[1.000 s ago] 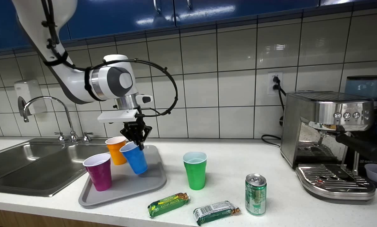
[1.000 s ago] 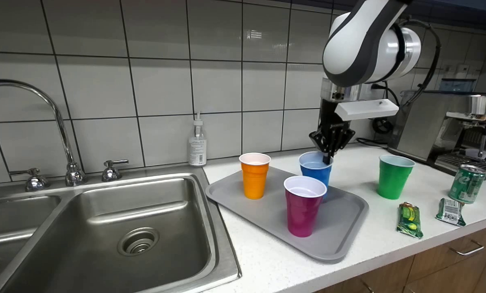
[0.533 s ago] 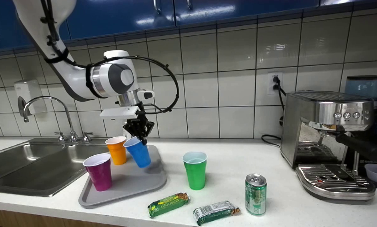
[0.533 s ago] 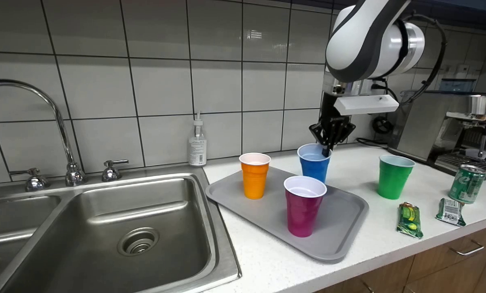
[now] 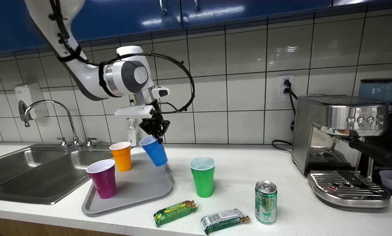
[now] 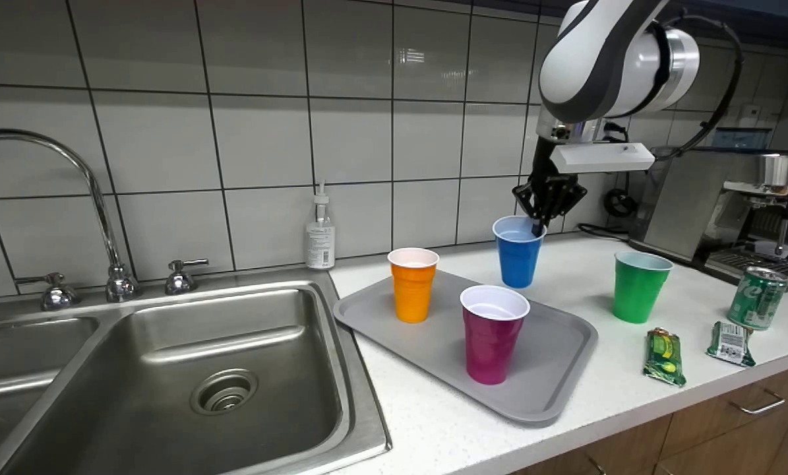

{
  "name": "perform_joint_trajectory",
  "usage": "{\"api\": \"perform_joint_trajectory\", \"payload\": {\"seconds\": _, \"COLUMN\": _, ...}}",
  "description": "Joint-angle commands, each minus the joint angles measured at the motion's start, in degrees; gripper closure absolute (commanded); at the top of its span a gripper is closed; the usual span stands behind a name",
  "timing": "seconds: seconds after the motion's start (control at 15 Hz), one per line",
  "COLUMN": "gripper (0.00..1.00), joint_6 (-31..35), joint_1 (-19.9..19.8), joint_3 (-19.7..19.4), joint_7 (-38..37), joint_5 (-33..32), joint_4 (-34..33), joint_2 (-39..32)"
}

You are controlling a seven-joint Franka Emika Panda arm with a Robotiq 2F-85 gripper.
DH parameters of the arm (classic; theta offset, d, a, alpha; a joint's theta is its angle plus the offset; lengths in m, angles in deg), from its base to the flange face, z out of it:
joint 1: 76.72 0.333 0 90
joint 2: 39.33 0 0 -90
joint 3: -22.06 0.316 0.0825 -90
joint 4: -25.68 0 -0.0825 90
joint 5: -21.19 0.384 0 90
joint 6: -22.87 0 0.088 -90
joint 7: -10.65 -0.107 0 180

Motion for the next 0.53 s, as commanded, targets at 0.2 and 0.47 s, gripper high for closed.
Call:
{"api": "perform_joint_trajectory", "payload": {"seconds": 0.2, "gripper": 0.99, "joint_6": 1.07, "joint_1": -0.02, "joint_3": -2.22, "joint_7": -8.18, "joint_5": -0.97, "joint_4": -3.43, "joint_2": -1.33}}
{"api": "perform_joint_trajectory", "payload": {"seconds": 0.47, "gripper": 0.99, "joint_6": 2.0, "joint_1": 0.86, "joint_3": -4.11, "joint_7": -15.09, "joint_5": -2.3, "joint_4": -5.2, "joint_2": -3.35}}
